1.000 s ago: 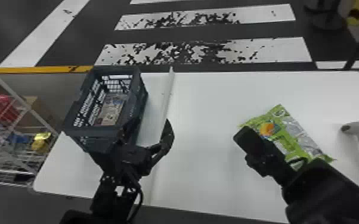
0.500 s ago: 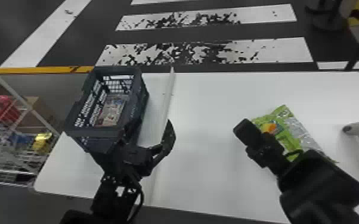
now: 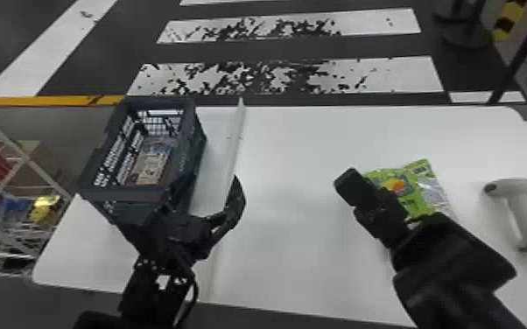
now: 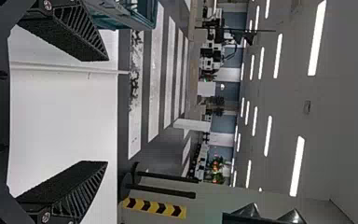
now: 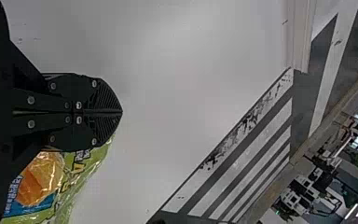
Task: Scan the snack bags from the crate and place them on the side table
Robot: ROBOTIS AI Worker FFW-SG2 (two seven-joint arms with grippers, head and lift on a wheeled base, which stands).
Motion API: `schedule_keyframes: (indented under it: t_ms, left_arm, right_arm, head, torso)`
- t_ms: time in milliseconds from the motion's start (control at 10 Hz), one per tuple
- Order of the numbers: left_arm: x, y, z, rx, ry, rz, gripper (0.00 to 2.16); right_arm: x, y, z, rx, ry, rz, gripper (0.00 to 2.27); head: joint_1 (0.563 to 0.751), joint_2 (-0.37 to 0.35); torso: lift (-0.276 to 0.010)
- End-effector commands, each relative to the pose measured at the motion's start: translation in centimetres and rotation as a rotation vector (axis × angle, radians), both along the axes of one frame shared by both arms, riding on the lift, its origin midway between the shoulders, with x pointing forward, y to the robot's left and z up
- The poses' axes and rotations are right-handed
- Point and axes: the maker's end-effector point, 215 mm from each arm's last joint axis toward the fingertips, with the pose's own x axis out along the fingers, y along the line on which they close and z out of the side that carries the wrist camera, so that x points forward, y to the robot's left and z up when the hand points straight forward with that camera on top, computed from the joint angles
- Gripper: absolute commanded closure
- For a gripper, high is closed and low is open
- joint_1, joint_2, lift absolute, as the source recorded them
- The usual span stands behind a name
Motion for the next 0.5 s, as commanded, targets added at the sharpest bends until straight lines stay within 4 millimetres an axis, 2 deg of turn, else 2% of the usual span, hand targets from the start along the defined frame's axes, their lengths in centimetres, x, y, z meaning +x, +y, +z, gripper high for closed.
schedule_keyframes:
  t_ms: [0, 400]
  left_arm:
    - [0.0, -0.1, -0.2, 0.0, 0.003, -0.001, 0.09]
    - [0.0, 0.0, -0.2, 0.0, 0.002, 0.0, 0.09]
  right_arm:
    - [0.3, -0.8, 0.1, -0.004, -0.005, -0.02, 2.24]
    - [0.6, -2.2, 0.5, -0.009, -0.021, -0.066, 2.23]
  head:
    - [0.695, 0.135]
    - [0.695, 0.111]
  torso:
    - [-0.081]
    - [-0.081]
